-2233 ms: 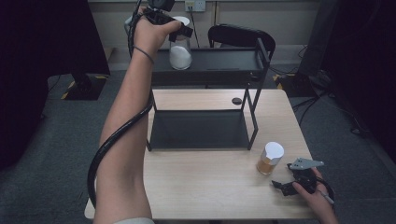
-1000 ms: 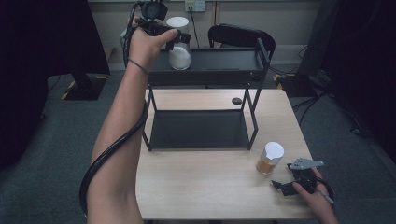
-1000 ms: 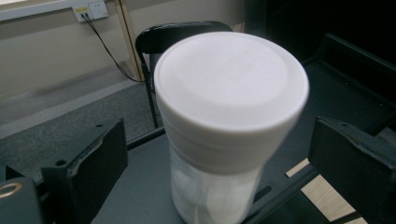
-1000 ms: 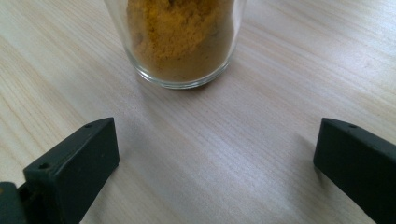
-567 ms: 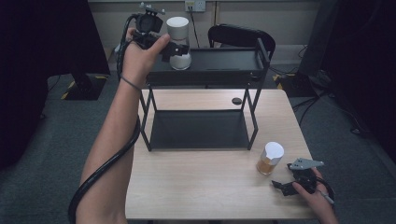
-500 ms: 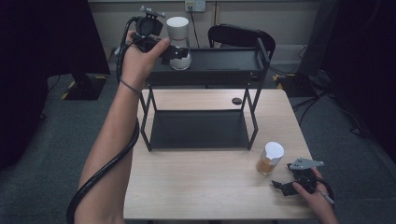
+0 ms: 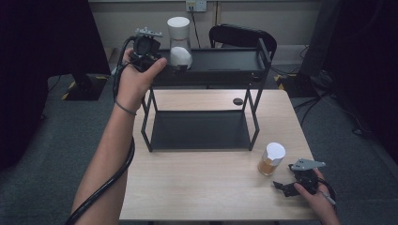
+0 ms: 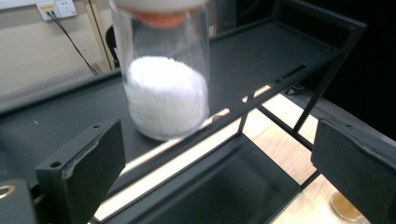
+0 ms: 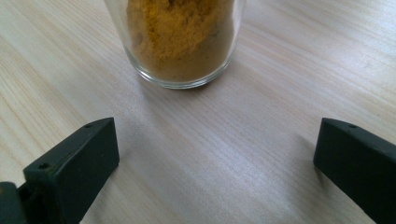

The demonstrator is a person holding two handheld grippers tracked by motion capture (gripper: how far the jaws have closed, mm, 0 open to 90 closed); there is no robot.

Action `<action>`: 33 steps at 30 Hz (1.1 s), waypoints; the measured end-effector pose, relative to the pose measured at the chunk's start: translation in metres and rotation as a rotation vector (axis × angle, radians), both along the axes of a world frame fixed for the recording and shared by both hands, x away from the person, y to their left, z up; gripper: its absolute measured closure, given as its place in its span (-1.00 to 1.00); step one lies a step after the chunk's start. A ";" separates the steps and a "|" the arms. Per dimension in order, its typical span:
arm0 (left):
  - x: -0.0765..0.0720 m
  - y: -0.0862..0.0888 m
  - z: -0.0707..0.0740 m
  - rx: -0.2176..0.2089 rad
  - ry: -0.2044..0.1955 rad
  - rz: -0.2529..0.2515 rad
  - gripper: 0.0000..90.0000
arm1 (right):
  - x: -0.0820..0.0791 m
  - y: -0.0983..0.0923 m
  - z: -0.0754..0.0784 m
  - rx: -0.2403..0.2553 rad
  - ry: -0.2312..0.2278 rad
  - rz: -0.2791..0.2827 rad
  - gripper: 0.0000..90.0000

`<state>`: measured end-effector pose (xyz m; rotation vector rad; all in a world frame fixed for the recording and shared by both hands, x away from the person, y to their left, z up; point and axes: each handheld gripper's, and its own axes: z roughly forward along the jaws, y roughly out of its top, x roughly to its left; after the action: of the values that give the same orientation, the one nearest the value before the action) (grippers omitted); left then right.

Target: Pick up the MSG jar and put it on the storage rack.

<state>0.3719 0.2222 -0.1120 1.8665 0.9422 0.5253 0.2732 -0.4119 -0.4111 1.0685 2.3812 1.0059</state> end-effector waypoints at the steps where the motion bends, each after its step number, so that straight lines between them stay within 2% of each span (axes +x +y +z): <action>1: 0.000 0.000 -0.002 -0.001 0.001 -0.006 -0.94 | 0.000 0.000 0.000 0.000 0.000 0.000 -1.00; 9: -0.006 0.004 -0.016 -0.020 -0.003 -0.026 -0.94 | 0.000 0.000 0.000 0.001 -0.001 0.000 -1.00; 15: -0.010 0.008 -0.033 -0.032 0.003 -0.037 -0.94 | 0.000 0.000 0.000 0.001 -0.001 0.000 -1.00; 17: -0.012 0.008 -0.038 -0.024 0.001 -0.038 -0.94 | 0.000 0.000 0.000 0.001 -0.001 0.000 -1.00; 26: -0.015 0.011 -0.071 -0.043 0.012 -0.066 -0.94 | 0.000 0.000 0.000 0.001 -0.001 0.000 -1.00; 33: -0.014 0.012 -0.096 -0.044 0.040 -0.078 -0.93 | 0.000 0.000 0.000 0.000 -0.001 0.001 -1.00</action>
<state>0.3581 0.2341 -0.2076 1.8723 0.8963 0.4185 0.2732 -0.4120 -0.4113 1.0672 2.3812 1.0061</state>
